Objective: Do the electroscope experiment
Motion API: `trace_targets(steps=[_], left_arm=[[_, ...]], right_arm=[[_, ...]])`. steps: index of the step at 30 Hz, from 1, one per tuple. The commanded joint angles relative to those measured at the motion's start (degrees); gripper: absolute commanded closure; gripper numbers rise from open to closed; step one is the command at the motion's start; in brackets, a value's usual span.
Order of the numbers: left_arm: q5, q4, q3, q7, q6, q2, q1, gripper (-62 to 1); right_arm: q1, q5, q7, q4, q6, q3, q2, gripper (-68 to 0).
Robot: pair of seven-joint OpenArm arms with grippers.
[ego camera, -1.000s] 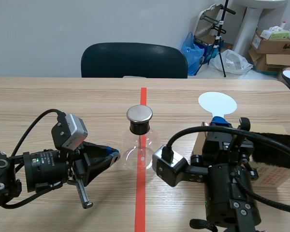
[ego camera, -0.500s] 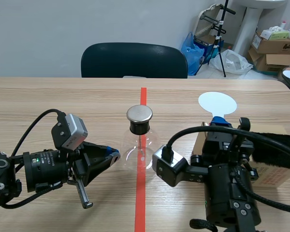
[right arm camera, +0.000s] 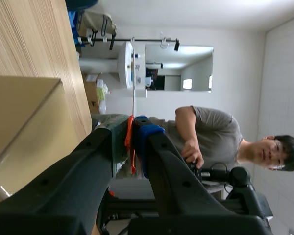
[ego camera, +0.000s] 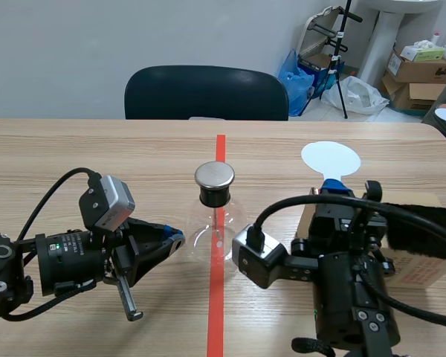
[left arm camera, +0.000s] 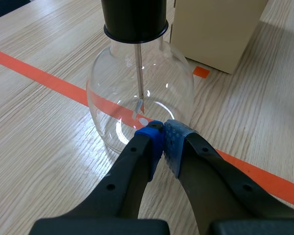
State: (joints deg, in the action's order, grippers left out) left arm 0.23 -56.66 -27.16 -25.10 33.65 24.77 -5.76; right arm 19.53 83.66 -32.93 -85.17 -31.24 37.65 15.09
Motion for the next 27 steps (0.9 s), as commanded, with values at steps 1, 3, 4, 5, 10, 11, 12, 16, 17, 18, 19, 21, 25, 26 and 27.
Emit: trace_targets(steps=[1, 3, 4, 5, 10, 11, 12, 16, 17, 18, 19, 21, 25, 26, 27], left_arm=[[-0.59, -0.92, 0.17, -0.63, 0.04, -0.13, -0.61, -3.0], [-0.59, -0.92, 0.17, -0.63, 0.04, -0.13, -0.61, -2.9], [-0.59, -0.92, 0.17, -0.63, 0.04, -0.13, -0.61, -2.9], [-0.59, -0.92, 0.17, -0.63, 0.04, -0.13, -0.61, -2.9], [-0.59, -0.92, 0.17, -0.63, 0.04, -0.13, -0.61, -2.9], [-0.59, -0.92, 0.17, -0.63, 0.04, -0.13, -0.61, -2.9], [-0.59, -0.92, 0.17, -0.63, 0.04, -0.13, -0.61, -3.0], [-0.59, -0.92, 0.17, -0.63, 0.04, -0.13, -0.61, -2.9], [-0.59, -0.92, 0.17, -0.63, 0.04, -0.13, -0.61, -2.9], [-0.59, -0.92, 0.17, -0.63, 0.04, -0.13, -0.61, -2.9], [-0.59, -0.92, 0.17, -0.63, 0.04, -0.13, -0.61, -2.9], [-0.59, -0.92, 0.17, -0.63, 0.04, -0.13, -0.61, -3.0], [-0.59, -0.92, 0.17, -0.63, 0.04, -0.13, -0.61, -2.9], [-0.59, -0.92, 0.17, -0.63, 0.04, -0.13, -0.61, -2.9], [-0.59, -0.92, 0.17, -0.63, 0.04, -0.13, -0.61, -2.9]], right_arm=[[-1.27, 0.04, 1.68, -1.36, -0.81, 0.20, 0.59, -1.0], [-1.27, 0.04, 4.85, -1.36, -0.81, 0.20, 0.59, -1.0], [-1.27, 0.04, 6.71, -1.36, -0.81, 0.20, 0.59, -1.0], [-1.27, 0.04, 8.66, -1.36, -0.81, 0.20, 0.59, -1.0], [-1.29, 0.04, 16.20, -1.36, -0.81, 0.20, 0.59, -1.0], [-1.29, 0.04, 17.57, -1.36, -0.81, 0.20, 0.59, -1.0], [-1.29, 0.04, 18.82, -1.36, -0.81, 0.20, 0.59, -1.0], [-1.29, 0.04, 23.74, -1.36, -0.81, 0.20, 0.59, -1.0], [-1.29, 0.04, 24.94, -1.36, -0.81, 0.20, 0.59, -1.0], [-1.29, 0.04, 26.14, -1.36, -0.81, 0.20, 0.59, -1.0], [-1.29, 0.04, 27.19, -1.36, -0.81, 0.20, 0.59, -1.0], [-1.29, 0.04, 28.85, -1.36, -0.81, 0.20, 0.59, -1.0], [-1.29, 0.04, 30.67, -1.36, -0.81, 0.20, 0.59, -1.0], [-1.29, 0.04, 30.80, -1.36, -0.81, 0.20, 0.59, -1.0], [-1.29, 0.04, 30.80, -1.36, -0.81, 0.20, 0.59, -1.0]])
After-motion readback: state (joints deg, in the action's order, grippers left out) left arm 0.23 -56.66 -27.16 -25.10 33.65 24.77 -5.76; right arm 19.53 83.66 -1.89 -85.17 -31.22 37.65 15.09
